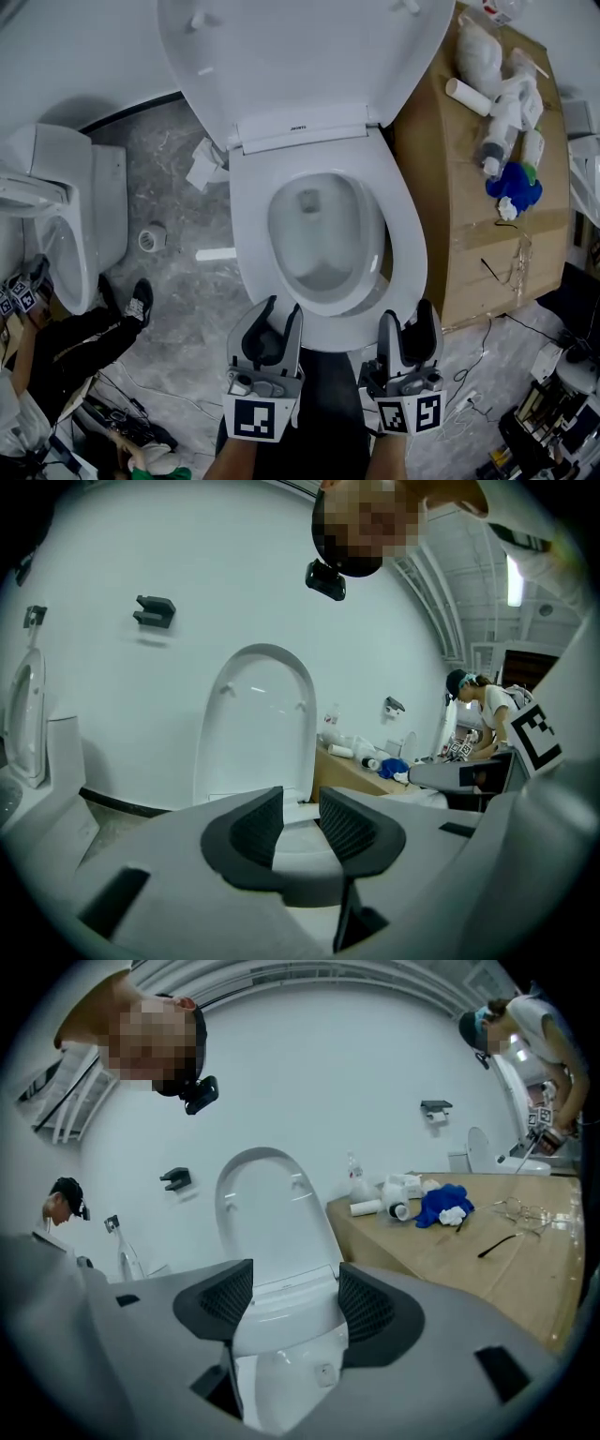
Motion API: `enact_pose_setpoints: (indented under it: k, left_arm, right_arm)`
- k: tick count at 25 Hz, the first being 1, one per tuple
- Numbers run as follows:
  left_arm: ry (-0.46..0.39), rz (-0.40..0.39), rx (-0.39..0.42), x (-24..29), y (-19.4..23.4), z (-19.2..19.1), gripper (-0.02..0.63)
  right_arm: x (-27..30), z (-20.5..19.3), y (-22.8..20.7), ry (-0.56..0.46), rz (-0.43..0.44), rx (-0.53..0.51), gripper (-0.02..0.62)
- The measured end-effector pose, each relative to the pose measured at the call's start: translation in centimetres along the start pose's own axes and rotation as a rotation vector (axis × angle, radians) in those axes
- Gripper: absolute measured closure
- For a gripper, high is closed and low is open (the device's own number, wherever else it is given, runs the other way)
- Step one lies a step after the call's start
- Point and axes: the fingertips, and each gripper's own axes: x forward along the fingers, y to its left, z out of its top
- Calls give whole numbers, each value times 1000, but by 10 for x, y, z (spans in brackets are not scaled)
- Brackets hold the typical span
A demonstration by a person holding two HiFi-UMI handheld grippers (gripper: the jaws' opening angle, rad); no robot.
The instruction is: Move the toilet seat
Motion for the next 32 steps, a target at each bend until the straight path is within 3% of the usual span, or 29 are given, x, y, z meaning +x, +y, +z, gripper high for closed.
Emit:
enact_pose_setpoints:
  k: [5, 8, 17, 24, 26, 32]
  left_arm:
    - [-13, -3, -2, 2, 2, 10, 482]
    - [-17, -3, 1, 2, 4, 15, 497]
    - [-25, 13, 26, 3, 8, 29, 575]
    - [-31, 11, 42, 7, 14, 41, 589]
    - [-36, 13, 36, 8, 15, 45, 589]
    - [-50, 23, 27, 12, 19, 58, 592]
  right_arm:
    - [3, 11, 12, -26, 54, -43, 360]
    - [5, 16, 21, -31, 80, -90, 433]
    - [10, 31, 31, -25, 100, -135, 465]
    - [17, 41, 33, -23, 91, -153, 495]
    - [18, 46, 31, -25, 88, -160, 555]
    - [25, 59, 34, -31, 113, -162, 561]
